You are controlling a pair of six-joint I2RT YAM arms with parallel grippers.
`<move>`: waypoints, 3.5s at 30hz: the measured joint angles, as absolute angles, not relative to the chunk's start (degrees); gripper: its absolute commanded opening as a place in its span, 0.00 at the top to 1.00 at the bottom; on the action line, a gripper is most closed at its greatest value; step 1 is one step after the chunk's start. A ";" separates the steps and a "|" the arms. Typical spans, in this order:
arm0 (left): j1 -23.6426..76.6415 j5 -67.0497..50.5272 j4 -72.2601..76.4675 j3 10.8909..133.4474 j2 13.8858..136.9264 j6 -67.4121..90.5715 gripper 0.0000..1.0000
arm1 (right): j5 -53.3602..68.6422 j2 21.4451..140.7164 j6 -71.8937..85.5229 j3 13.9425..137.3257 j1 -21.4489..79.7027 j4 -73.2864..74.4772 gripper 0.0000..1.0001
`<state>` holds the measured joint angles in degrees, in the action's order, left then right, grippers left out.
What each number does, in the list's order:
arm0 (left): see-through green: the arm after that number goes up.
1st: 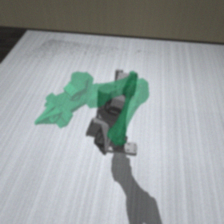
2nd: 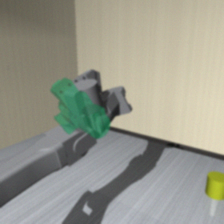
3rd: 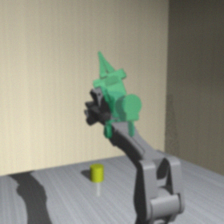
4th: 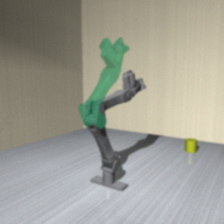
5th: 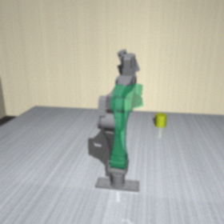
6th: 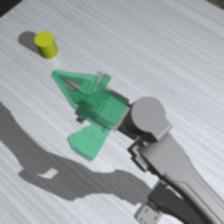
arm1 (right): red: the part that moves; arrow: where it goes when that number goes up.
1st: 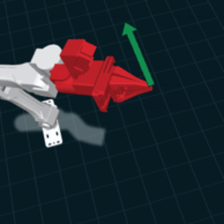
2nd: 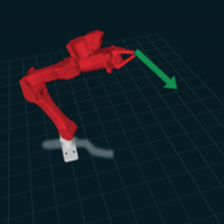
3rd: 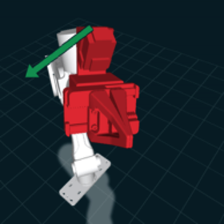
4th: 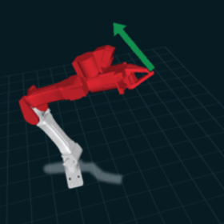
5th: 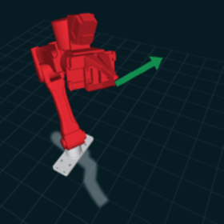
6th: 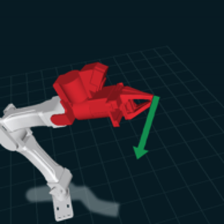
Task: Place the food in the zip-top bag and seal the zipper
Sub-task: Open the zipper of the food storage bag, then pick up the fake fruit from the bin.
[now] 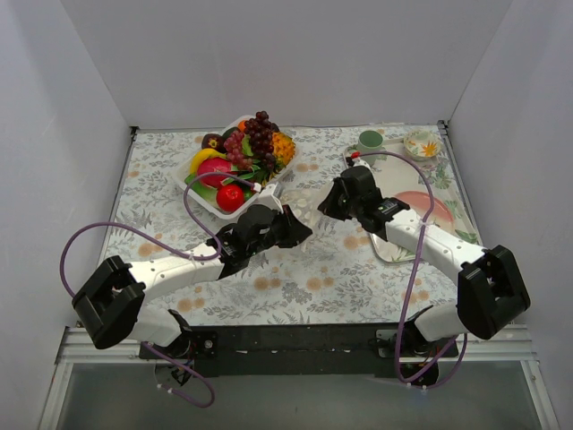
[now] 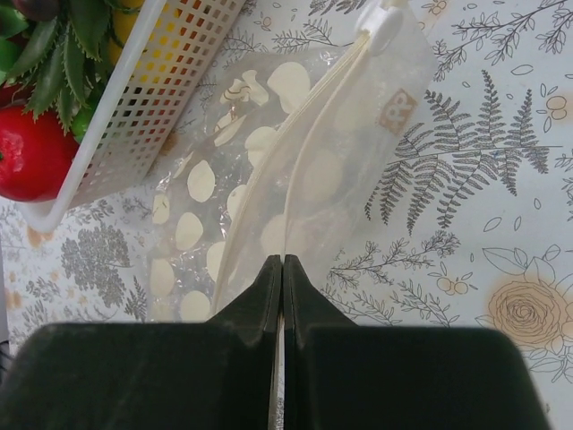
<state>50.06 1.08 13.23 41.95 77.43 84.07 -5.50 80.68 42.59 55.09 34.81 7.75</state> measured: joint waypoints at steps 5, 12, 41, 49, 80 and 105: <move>50.11 1.61 11.29 43.81 77.45 83.81 0.48 | -7.35 79.77 41.74 55.09 35.05 9.72 0.99; 50.11 4.19 4.08 53.52 78.91 83.29 0.52 | -12.32 72.53 38.46 58.37 36.21 14.68 0.99; 50.22 8.71 -12.56 72.51 86.02 77.87 0.61 | -15.73 69.21 35.03 66.67 40.97 18.61 0.99; 50.22 9.04 -15.27 75.55 89.23 77.25 1.00 | -17.93 71.16 34.20 68.86 42.06 20.01 0.99; 48.80 12.03 -8.71 54.92 92.38 83.20 1.00 | -27.86 82.94 29.91 64.64 46.61 27.57 0.99; 48.49 11.27 -11.79 57.52 79.64 80.44 0.38 | -21.45 78.65 31.64 64.58 44.36 18.96 0.99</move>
